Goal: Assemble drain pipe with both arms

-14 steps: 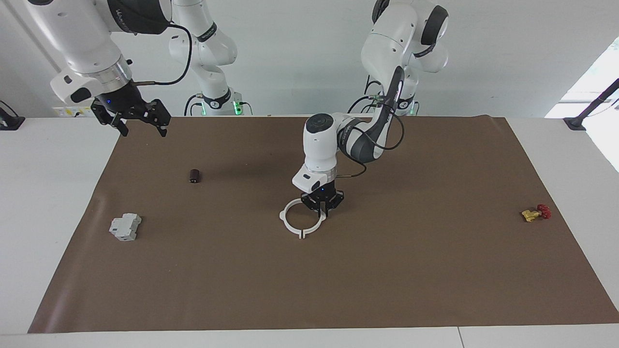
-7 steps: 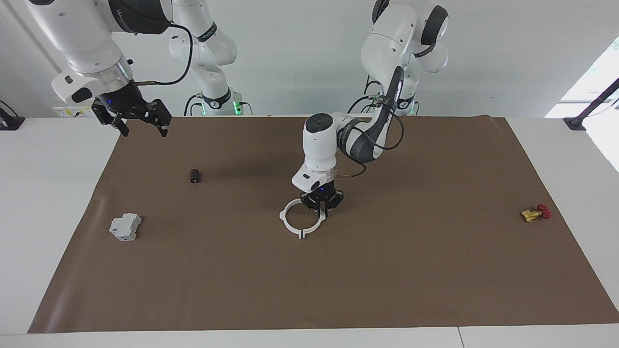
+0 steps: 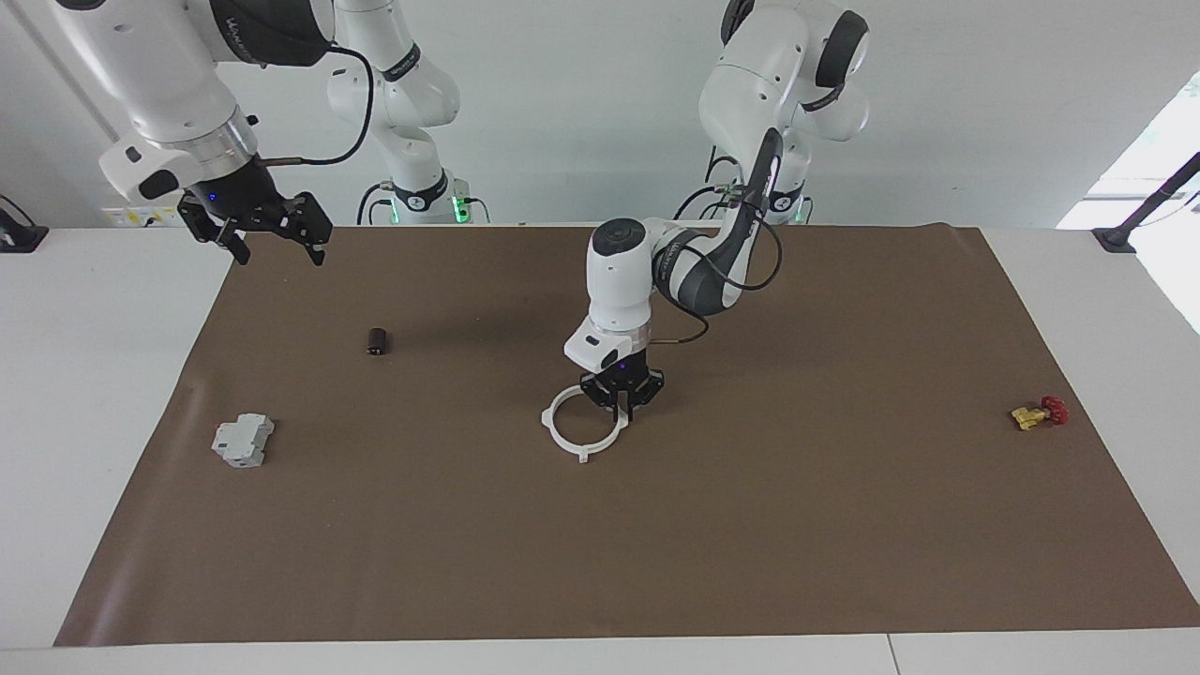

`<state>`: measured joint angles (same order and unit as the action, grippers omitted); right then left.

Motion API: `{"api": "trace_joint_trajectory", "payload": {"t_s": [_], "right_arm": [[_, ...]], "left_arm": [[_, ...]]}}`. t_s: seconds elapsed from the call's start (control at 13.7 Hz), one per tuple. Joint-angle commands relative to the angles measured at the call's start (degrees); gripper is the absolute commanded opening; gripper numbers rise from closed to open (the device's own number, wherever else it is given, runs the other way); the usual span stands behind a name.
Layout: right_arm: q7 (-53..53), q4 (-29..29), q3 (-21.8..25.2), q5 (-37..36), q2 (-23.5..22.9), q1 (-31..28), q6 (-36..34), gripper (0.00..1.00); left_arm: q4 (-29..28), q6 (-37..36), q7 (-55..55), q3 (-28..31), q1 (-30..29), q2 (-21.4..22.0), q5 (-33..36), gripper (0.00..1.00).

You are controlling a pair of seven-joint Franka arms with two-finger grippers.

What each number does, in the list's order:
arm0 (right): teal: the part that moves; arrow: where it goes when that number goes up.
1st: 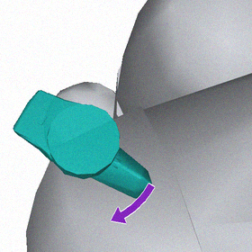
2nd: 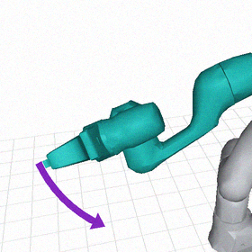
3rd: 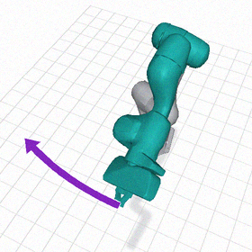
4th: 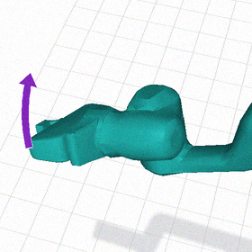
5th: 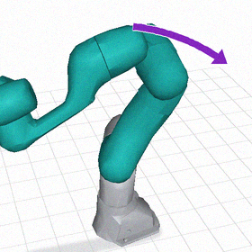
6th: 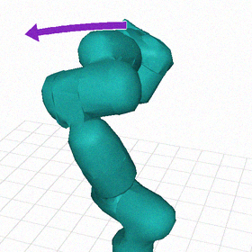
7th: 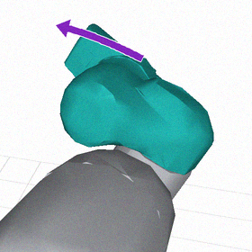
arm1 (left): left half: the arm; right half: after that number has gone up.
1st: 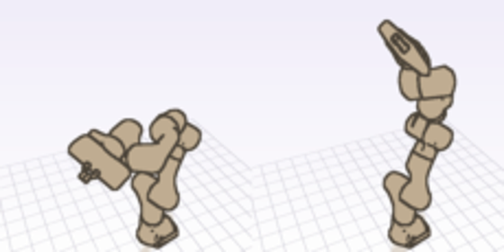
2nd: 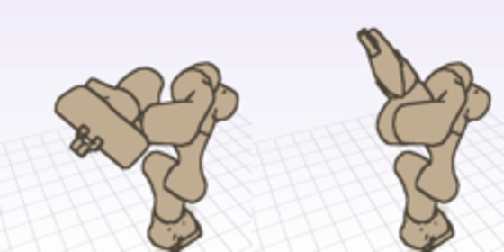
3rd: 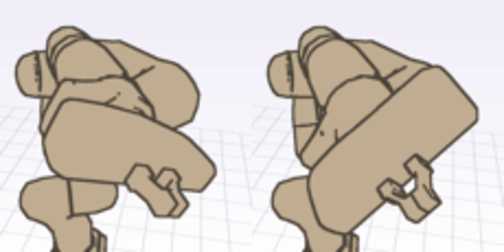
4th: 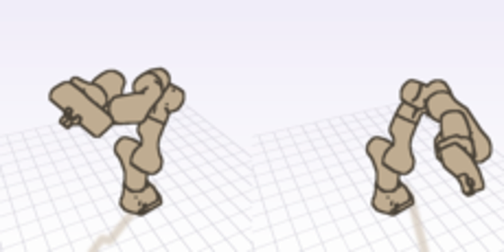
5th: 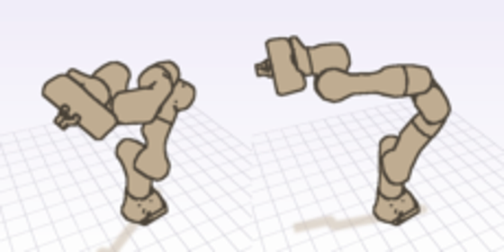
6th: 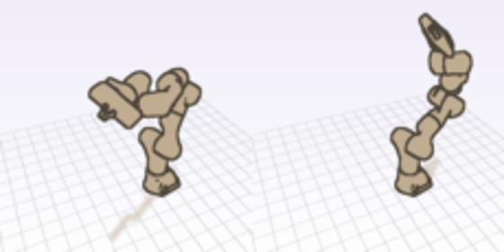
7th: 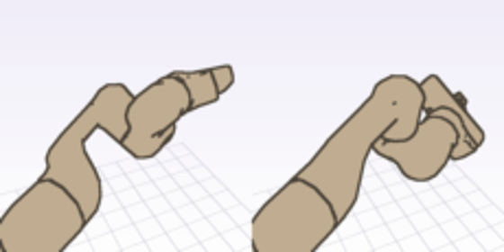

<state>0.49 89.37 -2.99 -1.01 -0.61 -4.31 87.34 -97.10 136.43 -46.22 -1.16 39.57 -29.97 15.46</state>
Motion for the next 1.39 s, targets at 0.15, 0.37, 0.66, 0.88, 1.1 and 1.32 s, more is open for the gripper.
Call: {"api": "trace_joint_trajectory", "payload": {"t_s": [0.15, 0.37, 0.66, 0.88, 1.1, 1.32], "right_arm": [[-1.55, -0.16, -0.17, 0.57, 0.0, -0.35, -0.33, 1.0], [-1.55, -0.16, -0.17, 0.57, 0.0, -0.35, -0.33, 1.0], [-1.55, -0.16, -0.26, 0.57, 0.08, -0.35, -0.33, 1.0], [-1.46, -0.25, -0.26, 0.48, 0.0, -0.35, -0.15, 1.0], [-1.2, -0.25, -0.26, 0.48, 0.0, -0.35, -0.06, 1.0], [-1.11, -0.16, -0.26, 0.57, 0.0, -0.44, -0.06, 1.0]], "left_arm": [[-1.16, 1.2, 0.33, 0.54, 0.68, 0.62, -0.61, 0.87], [-1.16, 0.41, 0.42, 0.54, 0.42, 1.4, -0.61, 1.0], [-2.82, -1.6, 0.77, 0.46, -4.39, 4.73, -0.61, 1.0], [-10.98, -1.7, 5.05, 0.28, -11.59, 13.59, -0.61, 1.0], [-15.31, -2.92, 15.25, 0.19, -18.45, 19.67, -0.79, 1.0], [-15.67, -10.9, 22.8, 0.19, -23.55, 24.16, -1.14, 1.0]]}}
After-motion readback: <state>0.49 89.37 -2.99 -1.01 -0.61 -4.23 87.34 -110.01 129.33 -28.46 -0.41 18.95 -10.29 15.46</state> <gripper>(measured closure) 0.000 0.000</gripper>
